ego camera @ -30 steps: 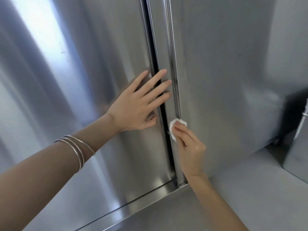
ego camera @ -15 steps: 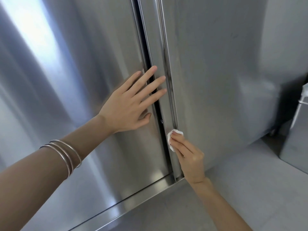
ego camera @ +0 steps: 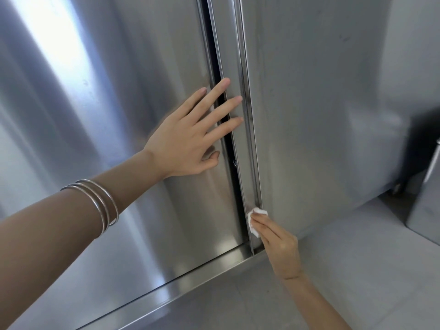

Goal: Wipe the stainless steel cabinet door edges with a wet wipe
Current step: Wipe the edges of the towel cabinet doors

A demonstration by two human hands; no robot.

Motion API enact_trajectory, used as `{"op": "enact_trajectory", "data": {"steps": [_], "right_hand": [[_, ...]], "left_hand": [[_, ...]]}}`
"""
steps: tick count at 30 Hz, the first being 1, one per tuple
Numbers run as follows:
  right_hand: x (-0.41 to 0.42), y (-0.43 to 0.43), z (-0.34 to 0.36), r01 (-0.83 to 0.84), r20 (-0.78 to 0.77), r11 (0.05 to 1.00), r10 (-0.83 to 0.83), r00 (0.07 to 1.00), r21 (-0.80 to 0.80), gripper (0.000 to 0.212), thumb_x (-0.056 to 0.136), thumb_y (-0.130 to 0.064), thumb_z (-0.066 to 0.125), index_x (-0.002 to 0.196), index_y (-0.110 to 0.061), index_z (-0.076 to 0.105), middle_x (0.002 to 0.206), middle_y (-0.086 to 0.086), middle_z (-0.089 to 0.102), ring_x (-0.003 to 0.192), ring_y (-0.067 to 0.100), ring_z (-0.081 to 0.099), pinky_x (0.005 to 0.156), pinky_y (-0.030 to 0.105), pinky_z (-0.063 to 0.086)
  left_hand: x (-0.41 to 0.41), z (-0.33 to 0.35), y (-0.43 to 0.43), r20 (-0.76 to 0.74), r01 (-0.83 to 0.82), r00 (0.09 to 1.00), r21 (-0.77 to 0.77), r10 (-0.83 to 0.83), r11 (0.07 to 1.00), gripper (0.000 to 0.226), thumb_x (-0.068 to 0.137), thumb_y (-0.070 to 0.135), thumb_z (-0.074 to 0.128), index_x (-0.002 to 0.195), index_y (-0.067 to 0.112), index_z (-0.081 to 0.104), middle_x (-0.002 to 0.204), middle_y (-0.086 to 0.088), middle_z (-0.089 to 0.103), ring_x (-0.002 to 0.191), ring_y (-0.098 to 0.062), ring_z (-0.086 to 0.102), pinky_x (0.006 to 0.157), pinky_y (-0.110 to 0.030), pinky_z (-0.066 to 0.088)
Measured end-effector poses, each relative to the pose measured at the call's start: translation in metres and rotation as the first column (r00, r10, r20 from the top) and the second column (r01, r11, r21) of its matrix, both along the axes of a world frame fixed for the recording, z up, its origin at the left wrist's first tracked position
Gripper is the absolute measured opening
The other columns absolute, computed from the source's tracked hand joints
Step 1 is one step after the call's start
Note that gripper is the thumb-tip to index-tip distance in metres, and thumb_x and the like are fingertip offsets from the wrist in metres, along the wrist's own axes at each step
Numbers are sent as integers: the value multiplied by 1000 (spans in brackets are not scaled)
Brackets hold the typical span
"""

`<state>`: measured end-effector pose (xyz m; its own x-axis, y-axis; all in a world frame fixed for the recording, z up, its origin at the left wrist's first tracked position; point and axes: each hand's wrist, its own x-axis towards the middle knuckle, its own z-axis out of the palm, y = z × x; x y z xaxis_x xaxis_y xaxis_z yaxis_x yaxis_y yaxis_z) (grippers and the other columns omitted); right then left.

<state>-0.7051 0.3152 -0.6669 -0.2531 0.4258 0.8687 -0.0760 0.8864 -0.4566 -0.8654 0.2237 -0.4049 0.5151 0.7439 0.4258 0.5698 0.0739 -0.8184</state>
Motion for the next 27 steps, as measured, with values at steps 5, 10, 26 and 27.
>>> {"op": "enact_trajectory", "data": {"steps": [5, 10, 26, 27], "right_hand": [[-13, 8, 55, 80, -147, 992, -65, 987, 101, 15, 80, 1, 69, 95, 4, 71, 103, 10, 69, 97, 12, 65, 96, 22, 47], [-1, -6, -4, 113, -27, 994, -112, 993, 15, 14, 76, -5, 69, 87, 4, 73, 95, 9, 71, 87, 9, 65, 94, 10, 43], [8, -8, 20, 141, 87, 985, -150, 985, 97, 18, 62, 3, 79, 78, -5, 75, 85, 2, 73, 81, 6, 65, 83, 9, 47], [2, -6, 38, 149, 13, 985, -151, 988, 91, 13, 68, -1, 74, 81, -4, 75, 87, 3, 73, 83, 5, 63, 88, 9, 45]], "left_hand": [[0, 0, 1, 2, -4, 1000, -4, 4, 1000, 60, 85, 34, 46, 140, 10, 44, 156, -17, 29, 145, -44, 17, 116, -53, 22], [1, 0, 0, 2, -6, 1000, -5, 6, 1000, 58, 84, 33, 46, 137, 10, 47, 155, -17, 31, 144, -44, 19, 116, -54, 24], [6, 1, -4, 26, -29, 999, -25, 29, 999, 57, 80, 27, 47, 134, 10, 52, 153, -15, 35, 145, -43, 19, 116, -53, 24], [6, 1, -3, 25, -25, 999, -27, 26, 999, 57, 80, 28, 47, 134, 10, 51, 154, -15, 35, 145, -43, 19, 116, -53, 24]]}}
